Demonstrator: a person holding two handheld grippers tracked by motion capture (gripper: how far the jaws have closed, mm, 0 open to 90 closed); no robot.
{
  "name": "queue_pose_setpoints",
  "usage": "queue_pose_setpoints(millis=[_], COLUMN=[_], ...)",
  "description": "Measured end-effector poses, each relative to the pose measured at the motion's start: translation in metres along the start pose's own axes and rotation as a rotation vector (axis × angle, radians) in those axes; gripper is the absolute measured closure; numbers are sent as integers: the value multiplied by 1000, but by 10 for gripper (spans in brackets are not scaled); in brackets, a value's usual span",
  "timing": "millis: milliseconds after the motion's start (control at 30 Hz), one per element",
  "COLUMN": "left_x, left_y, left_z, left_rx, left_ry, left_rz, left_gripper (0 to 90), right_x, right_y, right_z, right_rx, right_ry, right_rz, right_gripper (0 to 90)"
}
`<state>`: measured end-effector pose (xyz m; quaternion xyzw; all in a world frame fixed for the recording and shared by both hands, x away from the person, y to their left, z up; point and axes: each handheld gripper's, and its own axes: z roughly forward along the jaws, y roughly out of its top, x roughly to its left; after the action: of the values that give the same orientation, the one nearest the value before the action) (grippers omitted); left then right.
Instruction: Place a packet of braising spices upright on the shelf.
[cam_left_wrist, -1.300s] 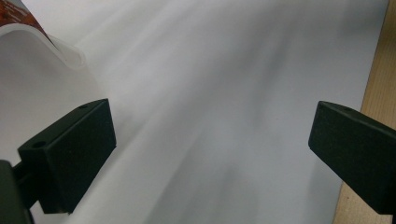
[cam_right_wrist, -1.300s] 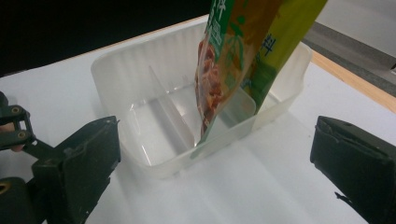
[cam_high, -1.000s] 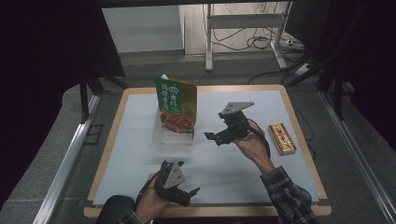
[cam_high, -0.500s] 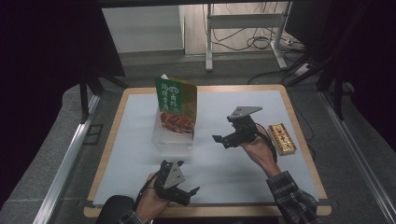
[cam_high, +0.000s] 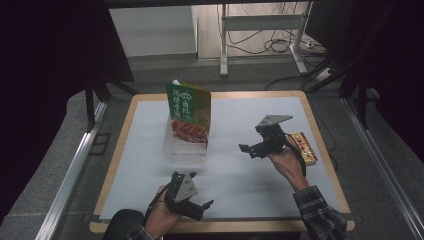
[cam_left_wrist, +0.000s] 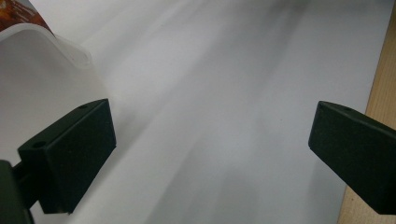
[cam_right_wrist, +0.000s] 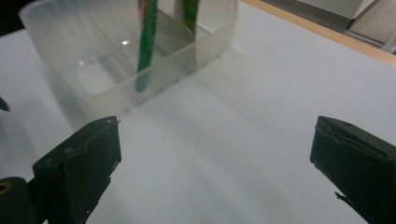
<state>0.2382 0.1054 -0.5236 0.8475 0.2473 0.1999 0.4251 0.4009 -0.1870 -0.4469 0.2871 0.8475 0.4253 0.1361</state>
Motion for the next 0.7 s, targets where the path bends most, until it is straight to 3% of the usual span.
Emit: queue_pose_setpoints(millis=[300,467,700], left_x=[0,-1,-1], left_y=[0,0,0], left_z=[0,-1,0], left_rx=[-4,-10,-6], left_ry=[-4,-5,-8], left_rz=[-3,-2,2], left_gripper=[4,4,4], right_x=[-18,-29,-41], right_y=[-14,-21,-31], right_z=[-7,-12,-18], right_rx=[20,18,78], right_ry=[-77,-92,-155], right_rz=[16,46,35], right_gripper=[12,7,20])
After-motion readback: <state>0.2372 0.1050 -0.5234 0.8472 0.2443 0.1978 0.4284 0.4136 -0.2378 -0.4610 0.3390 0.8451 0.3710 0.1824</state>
